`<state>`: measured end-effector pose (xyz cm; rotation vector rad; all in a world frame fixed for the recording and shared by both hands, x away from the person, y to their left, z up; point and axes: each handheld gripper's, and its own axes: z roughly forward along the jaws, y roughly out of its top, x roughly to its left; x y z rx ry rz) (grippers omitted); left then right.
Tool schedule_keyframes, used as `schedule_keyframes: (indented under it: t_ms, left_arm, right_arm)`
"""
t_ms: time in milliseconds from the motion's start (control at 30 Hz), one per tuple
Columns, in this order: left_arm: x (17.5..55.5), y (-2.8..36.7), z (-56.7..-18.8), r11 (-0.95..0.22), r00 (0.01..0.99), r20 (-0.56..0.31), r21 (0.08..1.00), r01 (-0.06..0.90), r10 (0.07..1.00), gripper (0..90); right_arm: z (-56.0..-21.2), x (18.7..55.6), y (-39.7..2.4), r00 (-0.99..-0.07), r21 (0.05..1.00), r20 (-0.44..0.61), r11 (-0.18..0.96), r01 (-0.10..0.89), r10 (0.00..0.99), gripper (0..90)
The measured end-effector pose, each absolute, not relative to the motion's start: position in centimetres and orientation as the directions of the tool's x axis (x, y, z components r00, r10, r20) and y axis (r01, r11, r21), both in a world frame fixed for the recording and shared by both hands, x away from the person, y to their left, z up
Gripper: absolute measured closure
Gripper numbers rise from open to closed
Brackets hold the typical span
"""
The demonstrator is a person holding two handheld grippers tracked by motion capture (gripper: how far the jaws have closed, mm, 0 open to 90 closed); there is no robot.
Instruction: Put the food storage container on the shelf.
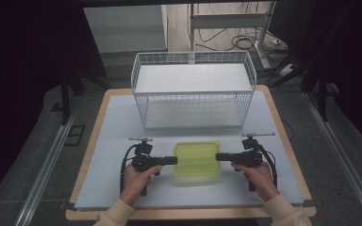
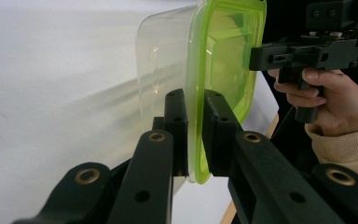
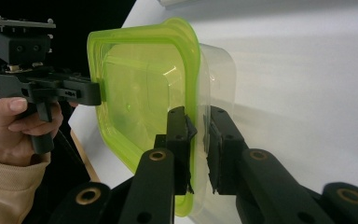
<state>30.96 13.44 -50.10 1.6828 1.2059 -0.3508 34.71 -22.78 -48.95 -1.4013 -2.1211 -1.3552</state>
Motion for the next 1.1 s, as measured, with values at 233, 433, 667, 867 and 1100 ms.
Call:
schedule_keyframes:
  t_ms: [233, 433, 667, 867, 1100]
  left_arm:
    - [30.8, 13.8, -49.5, -0.001, 0.472, -0.695, 0.562, 0.827, 0.543, 82.2]
    - [30.9, 14.1, -48.3, 0.008, 0.486, -0.686, 0.582, 0.813, 0.542, 82.2]
    - [31.4, 14.7, -46.7, 0.021, 0.500, -0.677, 0.604, 0.796, 0.540, 82.2]
    - [31.7, 15.0, -45.5, 0.027, 0.515, -0.670, 0.623, 0.782, 0.535, 82.2]
    - [32.0, 15.1, -44.1, 0.031, 0.525, -0.659, 0.638, 0.769, 0.538, 82.2]
  right_arm:
    - [-48.0, 34.4, -22.5, -0.531, 0.593, 0.615, 0.101, 0.799, 0.583, 80.2]
    - [-46.7, 34.3, -22.2, -0.552, 0.620, 0.601, 0.100, 0.779, 0.578, 80.2]
    - [-44.6, 34.8, -21.5, -0.576, 0.647, 0.573, 0.110, 0.755, 0.583, 80.2]
    - [-43.0, 35.0, -21.2, -0.598, 0.675, 0.548, 0.112, 0.729, 0.585, 80.2]
    - [-41.6, 35.2, -21.1, -0.610, 0.693, 0.536, 0.110, 0.713, 0.583, 80.2]
